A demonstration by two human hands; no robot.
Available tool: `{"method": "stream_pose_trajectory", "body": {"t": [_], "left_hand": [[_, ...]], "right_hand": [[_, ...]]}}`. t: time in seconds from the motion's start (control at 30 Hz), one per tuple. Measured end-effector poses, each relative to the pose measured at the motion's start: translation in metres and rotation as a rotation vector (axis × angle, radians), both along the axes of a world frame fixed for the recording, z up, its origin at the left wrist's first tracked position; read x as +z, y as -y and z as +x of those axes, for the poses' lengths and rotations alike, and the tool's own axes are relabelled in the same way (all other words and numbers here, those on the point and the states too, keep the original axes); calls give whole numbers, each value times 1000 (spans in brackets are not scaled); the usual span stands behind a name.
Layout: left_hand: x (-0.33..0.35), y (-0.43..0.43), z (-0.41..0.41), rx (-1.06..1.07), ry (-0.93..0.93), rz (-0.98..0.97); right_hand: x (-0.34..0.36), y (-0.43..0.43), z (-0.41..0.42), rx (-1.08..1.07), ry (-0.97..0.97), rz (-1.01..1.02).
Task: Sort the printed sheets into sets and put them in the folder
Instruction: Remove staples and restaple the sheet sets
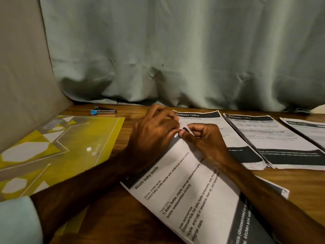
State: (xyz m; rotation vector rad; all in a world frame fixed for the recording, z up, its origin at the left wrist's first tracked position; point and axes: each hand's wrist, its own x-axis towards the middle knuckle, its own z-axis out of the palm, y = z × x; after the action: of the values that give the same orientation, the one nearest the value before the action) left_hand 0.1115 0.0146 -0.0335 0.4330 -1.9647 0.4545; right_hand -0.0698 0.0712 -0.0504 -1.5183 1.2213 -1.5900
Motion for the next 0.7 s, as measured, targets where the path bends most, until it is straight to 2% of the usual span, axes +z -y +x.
{"method": "stream_pose_trajectory", "body": {"t": [0.17, 0.4, 0.6, 0.7], "left_hand": [[-2, 2, 0, 11, 54, -6], [1, 1, -2, -23, -83, 329], [7, -1, -3, -26, -18, 342], [13, 1, -4, -33, -43, 458]], "right_hand": [[-1, 1, 0, -10, -19, -17], [3, 1, -5, -58, -155, -67], [1, 3, -5, -43, -173, -92], [3, 1, -5, -35, -228, -131]]}}
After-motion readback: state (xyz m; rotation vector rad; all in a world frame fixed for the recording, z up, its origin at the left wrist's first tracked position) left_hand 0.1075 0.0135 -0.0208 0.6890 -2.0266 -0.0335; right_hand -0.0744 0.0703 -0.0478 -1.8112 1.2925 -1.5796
